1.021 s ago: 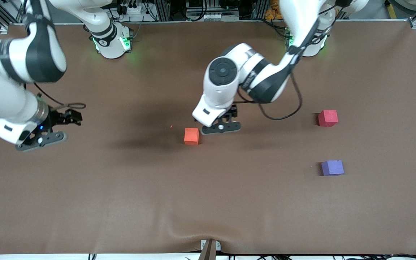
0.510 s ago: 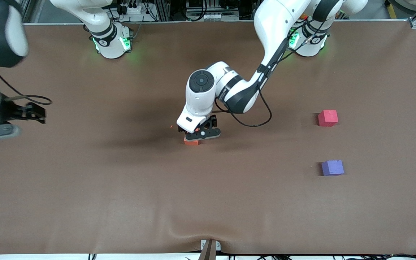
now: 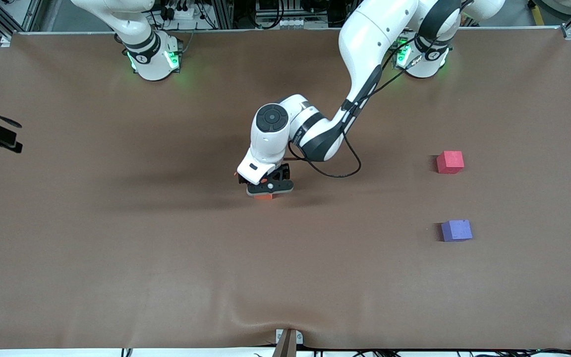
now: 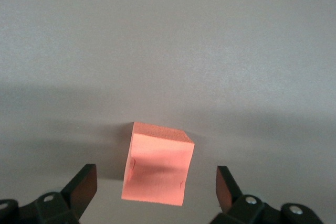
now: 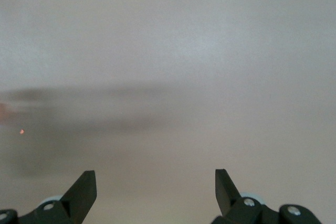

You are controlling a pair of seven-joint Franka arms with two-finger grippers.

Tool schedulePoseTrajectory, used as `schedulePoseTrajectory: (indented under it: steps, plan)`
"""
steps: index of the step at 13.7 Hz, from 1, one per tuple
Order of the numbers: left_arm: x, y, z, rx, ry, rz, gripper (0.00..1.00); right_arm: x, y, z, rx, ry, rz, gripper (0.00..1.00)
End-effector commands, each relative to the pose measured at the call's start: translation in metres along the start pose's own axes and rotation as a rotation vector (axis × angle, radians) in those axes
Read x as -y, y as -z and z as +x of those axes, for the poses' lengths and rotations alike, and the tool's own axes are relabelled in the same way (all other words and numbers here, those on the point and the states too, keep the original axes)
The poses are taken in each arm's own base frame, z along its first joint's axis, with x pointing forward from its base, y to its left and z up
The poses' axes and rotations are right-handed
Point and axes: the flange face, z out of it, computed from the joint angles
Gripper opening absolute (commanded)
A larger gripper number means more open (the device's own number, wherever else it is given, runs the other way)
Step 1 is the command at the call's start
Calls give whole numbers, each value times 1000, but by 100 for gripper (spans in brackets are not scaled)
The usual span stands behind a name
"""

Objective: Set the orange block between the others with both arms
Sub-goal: 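Close the left gripper on the orange cube and lift it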

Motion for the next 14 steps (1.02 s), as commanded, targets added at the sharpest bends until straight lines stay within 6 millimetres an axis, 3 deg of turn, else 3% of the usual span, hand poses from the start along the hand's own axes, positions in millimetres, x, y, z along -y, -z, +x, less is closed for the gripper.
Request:
schedulePoseTrajectory:
  steps: [1, 6, 14]
  plan:
    - [-4, -5, 2, -20, -27, 1, 100, 10, 9, -20, -3, -71, 12, 100]
    - [-1, -33, -3, -17, -33, 7, 100, 13, 16, -29, 9, -98, 14, 100]
    - [0, -41, -3, -28, -53, -7, 100, 15, 14, -28, 17, -95, 14, 100]
